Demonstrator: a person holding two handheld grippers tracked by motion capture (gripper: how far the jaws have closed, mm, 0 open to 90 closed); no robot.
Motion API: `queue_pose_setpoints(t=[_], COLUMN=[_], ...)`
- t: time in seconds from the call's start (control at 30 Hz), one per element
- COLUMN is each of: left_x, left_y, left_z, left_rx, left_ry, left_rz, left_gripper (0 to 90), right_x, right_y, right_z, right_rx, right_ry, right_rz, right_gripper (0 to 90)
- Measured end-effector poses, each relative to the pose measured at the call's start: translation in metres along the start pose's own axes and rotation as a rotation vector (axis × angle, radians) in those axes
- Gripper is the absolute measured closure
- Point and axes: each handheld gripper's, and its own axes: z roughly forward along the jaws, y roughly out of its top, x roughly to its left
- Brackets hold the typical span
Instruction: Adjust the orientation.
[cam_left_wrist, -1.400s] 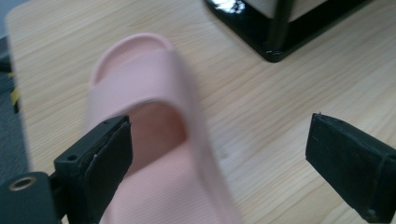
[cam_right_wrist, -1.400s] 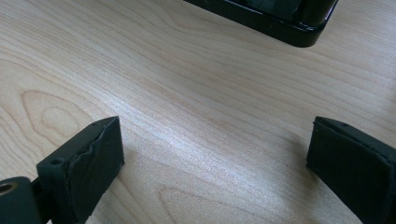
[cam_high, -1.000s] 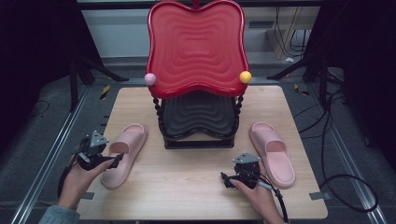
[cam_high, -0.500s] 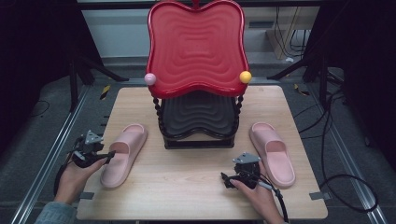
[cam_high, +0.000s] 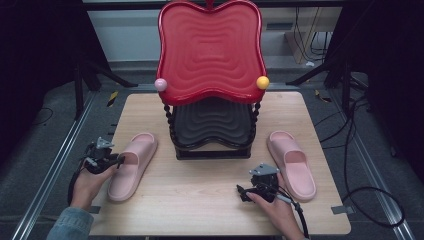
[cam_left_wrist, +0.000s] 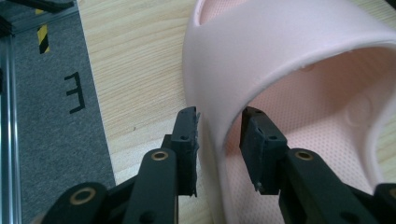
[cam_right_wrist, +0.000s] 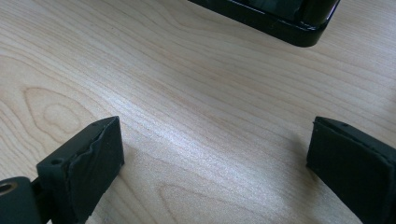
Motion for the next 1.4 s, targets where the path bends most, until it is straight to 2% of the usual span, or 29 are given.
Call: queue_pose_setpoints(t=[0.1, 0.13, 0.2, 0.27, 0.37, 0.4, 0.57, 0.67, 0.7, 0.73, 0.77, 0.83, 0.9, 0.93, 1.0, 1.07, 1.1, 1.13, 1.4], left_x=[0.000, 0.000, 0.001, 0.000, -0.001, -0.004, -0.015, -0.025, -0.025, -0.034, -0.034, -0.046, -0.051, -0.059, -0.065, -0.077, -0.077, -0.088, -0.126], left_y=[-0.001, -0.002, -0.002, -0.003, -0.004, -0.005, -0.008, -0.010, -0.010, -0.012, -0.012, -0.015, -0.016, -0.018, -0.018, -0.017, -0.017, -0.014, 0.000], left_z=[0.003, 0.004, 0.003, 0.002, 0.000, -0.005, -0.017, -0.028, -0.028, -0.037, -0.037, -0.048, -0.051, -0.054, -0.054, -0.053, -0.053, -0.049, -0.033], left_rx=[-0.008, -0.012, -0.022, -0.024, -0.027, -0.047, -0.081, -0.093, -0.093, -0.099, -0.099, -0.112, -0.112, -0.114, -0.115, -0.111, -0.111, -0.107, -0.093], left_ry=[0.001, 0.016, 0.019, 0.028, 0.019, 0.005, -0.023, -0.036, -0.036, -0.045, -0.045, -0.069, -0.075, -0.087, -0.096, -0.122, -0.122, -0.136, -0.188], left_rz=[-0.006, -0.010, -0.023, -0.014, 0.002, 0.020, 0.042, 0.078, 0.078, 0.107, 0.107, 0.138, 0.149, 0.165, 0.170, 0.186, 0.186, 0.205, 0.268], left_gripper=[74.6, 77.8, 79.9, 81.3, 83.2, 83.3, 83.9, 83.9, 83.9, 83.9, 83.9, 84.0, 84.0, 84.0, 84.0, 84.0, 84.0, 84.0, 84.1], right_x=[0.000, 0.000, 0.000, 0.000, 0.000, 0.000, 0.000, 0.000, 0.000, 0.000, 0.000, 0.000, 0.000, 0.000, 0.000, 0.000, 0.000, 0.000, 0.000], right_y=[0.000, 0.000, 0.000, 0.000, 0.000, 0.000, 0.000, 0.000, 0.000, 0.000, 0.000, 0.000, 0.000, 0.000, 0.000, 0.000, 0.000, 0.000, 0.000], right_z=[0.000, 0.000, 0.000, 0.000, 0.000, 0.000, 0.000, 0.000, 0.000, 0.000, 0.000, 0.000, 0.000, 0.000, 0.000, 0.000, 0.000, 0.000, 0.000], right_rx=[0.000, 0.000, 0.000, 0.000, 0.000, 0.000, 0.000, 0.000, 0.000, 0.000, 0.000, 0.000, 0.000, 0.000, 0.000, 0.001, 0.001, 0.000, 0.001], right_ry=[0.000, 0.000, 0.000, 0.000, 0.000, 0.000, 0.000, 0.000, 0.000, 0.000, 0.000, 0.000, 0.000, 0.000, 0.000, -0.001, -0.001, 0.000, 0.000], right_rz=[0.000, 0.000, 0.000, 0.000, 0.000, 0.000, 0.000, 0.000, 0.000, 0.000, 0.000, -0.001, 0.000, 0.000, -0.001, 0.001, 0.001, 0.001, -0.004], right_gripper=[4.0, 4.0, 4.0, 4.0, 4.0, 4.0, 4.0, 4.0, 4.0, 4.0, 4.0, 4.0, 4.0, 4.0, 4.0, 4.0, 4.0, 4.0, 4.0])
